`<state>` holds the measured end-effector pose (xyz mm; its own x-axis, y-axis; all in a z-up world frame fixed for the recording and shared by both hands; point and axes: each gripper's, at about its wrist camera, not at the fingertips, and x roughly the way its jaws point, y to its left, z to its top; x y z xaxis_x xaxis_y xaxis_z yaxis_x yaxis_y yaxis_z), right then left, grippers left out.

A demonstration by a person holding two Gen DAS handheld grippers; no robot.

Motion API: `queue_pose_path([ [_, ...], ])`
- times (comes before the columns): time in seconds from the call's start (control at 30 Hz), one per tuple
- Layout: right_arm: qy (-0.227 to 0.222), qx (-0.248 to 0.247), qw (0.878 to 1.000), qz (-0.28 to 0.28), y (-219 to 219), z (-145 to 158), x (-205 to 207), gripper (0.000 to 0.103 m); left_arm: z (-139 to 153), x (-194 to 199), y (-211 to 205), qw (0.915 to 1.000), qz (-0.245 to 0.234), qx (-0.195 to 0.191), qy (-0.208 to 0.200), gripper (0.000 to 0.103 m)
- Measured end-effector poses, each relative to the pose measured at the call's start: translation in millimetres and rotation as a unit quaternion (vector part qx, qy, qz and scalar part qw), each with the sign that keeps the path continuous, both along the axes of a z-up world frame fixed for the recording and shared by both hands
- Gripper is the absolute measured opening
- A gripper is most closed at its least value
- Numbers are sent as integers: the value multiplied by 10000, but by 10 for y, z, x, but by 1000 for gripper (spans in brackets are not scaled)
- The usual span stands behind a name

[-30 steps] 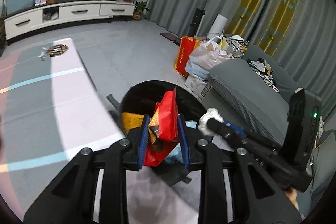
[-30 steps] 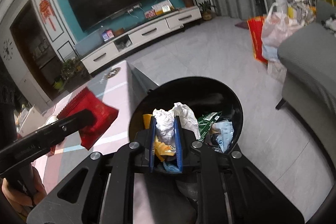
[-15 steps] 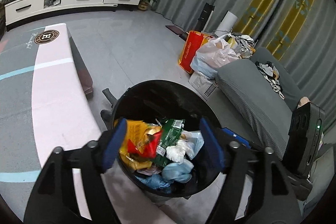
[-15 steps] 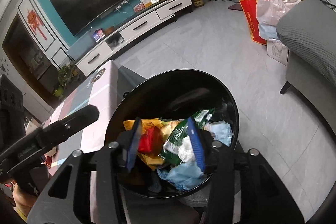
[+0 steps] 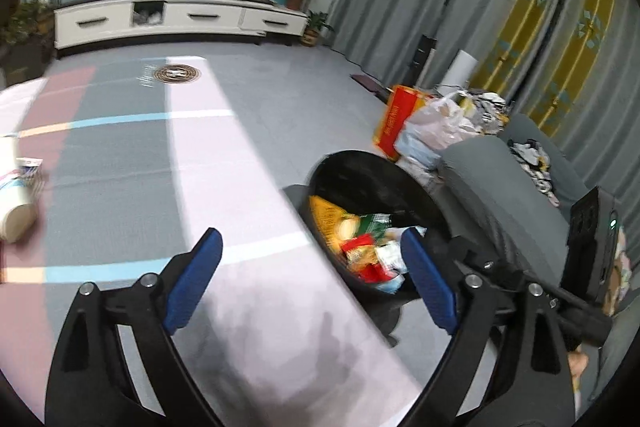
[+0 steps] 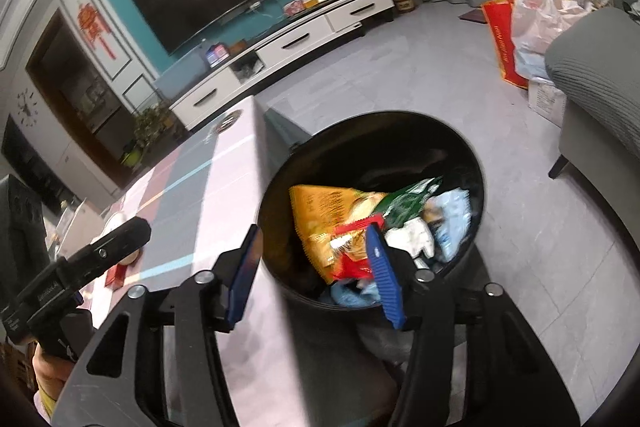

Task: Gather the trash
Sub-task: 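Carry the red wrapper and white tissue over the black bin and release them, then grasp the white plastic bag with the left tool while the right tool grasps the paper cup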

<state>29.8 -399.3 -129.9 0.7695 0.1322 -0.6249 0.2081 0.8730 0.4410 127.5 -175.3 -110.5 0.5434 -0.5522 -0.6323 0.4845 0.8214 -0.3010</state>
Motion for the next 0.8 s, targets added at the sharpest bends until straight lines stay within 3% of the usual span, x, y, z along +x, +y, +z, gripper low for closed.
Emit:
queue_pose_path([
  [0.2,-31,-121,9985,527,516,98,42,65,42,-78,628,9987,440,229,-75,91],
  [0.47,28,-709,9878,1385,1370,207,216,75,178,56,1683,9929,1182,30,-151,93],
  [0.67,51,-892,9790,1833,2091,268,545,84,207,228,2592,9764,2147,-234,70,98],
  [0.8,113,-877,9718,2184,2561,204,855,87,73,321,3116,9603,2723,-377,478,98],
])
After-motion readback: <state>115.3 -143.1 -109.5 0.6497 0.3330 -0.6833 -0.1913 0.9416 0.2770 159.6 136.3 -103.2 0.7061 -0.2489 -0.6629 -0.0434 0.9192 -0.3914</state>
